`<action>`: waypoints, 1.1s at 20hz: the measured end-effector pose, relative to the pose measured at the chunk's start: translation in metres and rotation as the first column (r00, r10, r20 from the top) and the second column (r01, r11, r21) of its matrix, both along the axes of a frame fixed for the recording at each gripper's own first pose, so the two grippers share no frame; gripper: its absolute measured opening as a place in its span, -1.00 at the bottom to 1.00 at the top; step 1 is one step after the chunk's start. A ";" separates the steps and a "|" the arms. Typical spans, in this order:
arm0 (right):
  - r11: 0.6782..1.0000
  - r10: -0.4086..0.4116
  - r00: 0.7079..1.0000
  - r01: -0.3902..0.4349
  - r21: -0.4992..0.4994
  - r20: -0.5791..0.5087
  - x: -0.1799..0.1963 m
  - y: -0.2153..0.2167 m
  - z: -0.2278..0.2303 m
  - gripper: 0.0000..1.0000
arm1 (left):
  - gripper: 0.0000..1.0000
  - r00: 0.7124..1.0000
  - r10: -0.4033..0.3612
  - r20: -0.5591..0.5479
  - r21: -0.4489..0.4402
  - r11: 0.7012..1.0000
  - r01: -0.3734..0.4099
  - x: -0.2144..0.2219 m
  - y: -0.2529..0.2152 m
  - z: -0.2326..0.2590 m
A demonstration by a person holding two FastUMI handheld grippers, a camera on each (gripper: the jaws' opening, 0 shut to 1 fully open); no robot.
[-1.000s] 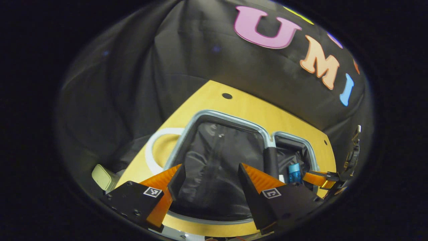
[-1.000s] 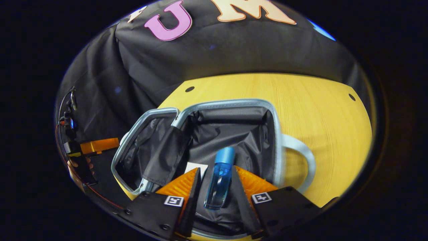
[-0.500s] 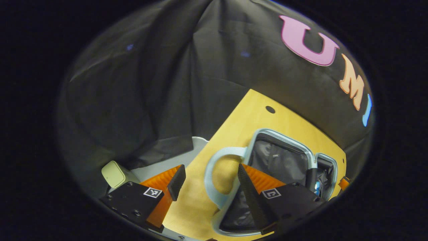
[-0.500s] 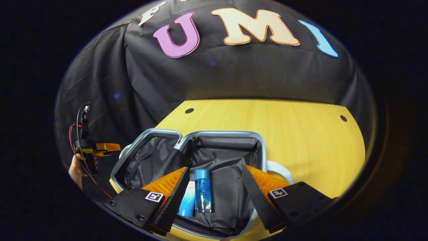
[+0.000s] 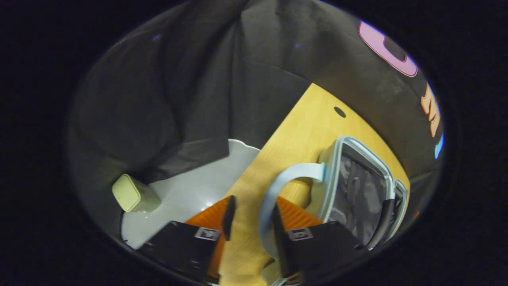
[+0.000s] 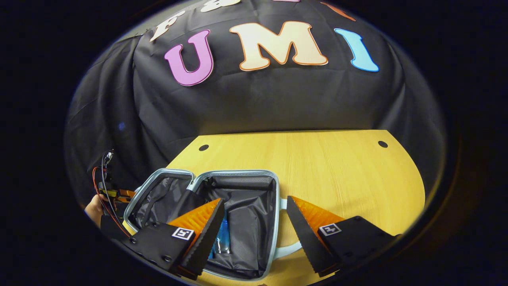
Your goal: First open the suitcase, pack the skin care products into it, and then close the suitcase.
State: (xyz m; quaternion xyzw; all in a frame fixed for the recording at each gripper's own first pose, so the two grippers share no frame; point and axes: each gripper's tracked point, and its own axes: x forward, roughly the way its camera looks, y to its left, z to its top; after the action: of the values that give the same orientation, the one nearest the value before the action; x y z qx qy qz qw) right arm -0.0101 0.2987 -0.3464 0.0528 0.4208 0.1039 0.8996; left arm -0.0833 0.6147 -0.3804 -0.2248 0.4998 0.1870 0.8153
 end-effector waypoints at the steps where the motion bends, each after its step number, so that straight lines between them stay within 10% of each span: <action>1: 1.000 0.004 1.000 -0.004 0.001 0.001 -0.002 -0.001 0.001 0.97 | -0.42 1.000 -0.011 -0.013 0.017 1.000 0.011 0.000 0.001 0.000; 2: 1.000 0.011 1.000 -0.011 0.003 0.011 -0.005 -0.001 0.003 0.96 | -0.75 0.999 -0.041 -0.017 0.040 0.998 0.042 -0.001 0.001 0.004; 7: 0.999 0.037 0.998 -0.038 0.018 0.053 -0.011 -0.010 0.017 0.96 | -0.98 0.995 -0.082 0.054 0.164 0.984 0.072 0.012 -0.003 0.055; 22: 0.988 0.045 0.994 -0.059 0.145 0.102 -0.027 -0.084 0.053 0.96 | -1.00 0.948 -0.246 0.204 0.425 0.894 0.141 0.038 -0.102 0.236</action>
State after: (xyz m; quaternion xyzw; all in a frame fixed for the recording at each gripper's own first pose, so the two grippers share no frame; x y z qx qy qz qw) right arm -0.0374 0.2150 -0.2937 0.1030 0.3685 0.1606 0.9098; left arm -0.0453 0.5127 -0.1449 -0.0218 0.3624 0.1736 0.9155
